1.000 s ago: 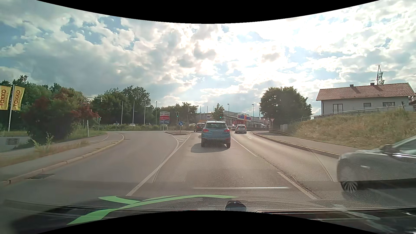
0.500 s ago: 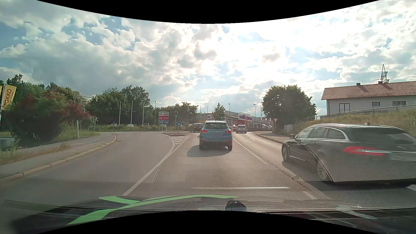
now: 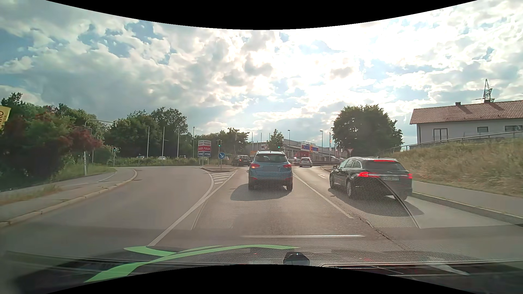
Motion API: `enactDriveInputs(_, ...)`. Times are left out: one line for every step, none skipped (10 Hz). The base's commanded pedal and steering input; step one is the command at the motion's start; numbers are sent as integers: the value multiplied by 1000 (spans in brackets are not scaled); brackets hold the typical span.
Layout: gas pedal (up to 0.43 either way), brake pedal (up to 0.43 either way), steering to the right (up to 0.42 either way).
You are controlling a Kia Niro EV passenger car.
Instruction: Follow the waypoints while adhering to traffic rules and regulations
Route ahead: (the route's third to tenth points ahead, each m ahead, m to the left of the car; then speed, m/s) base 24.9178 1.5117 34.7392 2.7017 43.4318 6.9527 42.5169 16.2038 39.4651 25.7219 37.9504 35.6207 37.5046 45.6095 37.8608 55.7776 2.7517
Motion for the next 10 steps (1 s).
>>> enactDriveInputs(39,0,-6)
enactDriveInputs(79,0,-6)
enactDriveInputs(110,0,-6)
enactDriveInputs(169,0,-6)
enactDriveInputs(220,0,-6)
enactDriveInputs(228,0,-6)
enactDriveInputs(248,0,-6)
enactDriveInputs(248,0,-6)
enactDriveInputs(260,0,-6)
enactDriveInputs(268,0,-6)
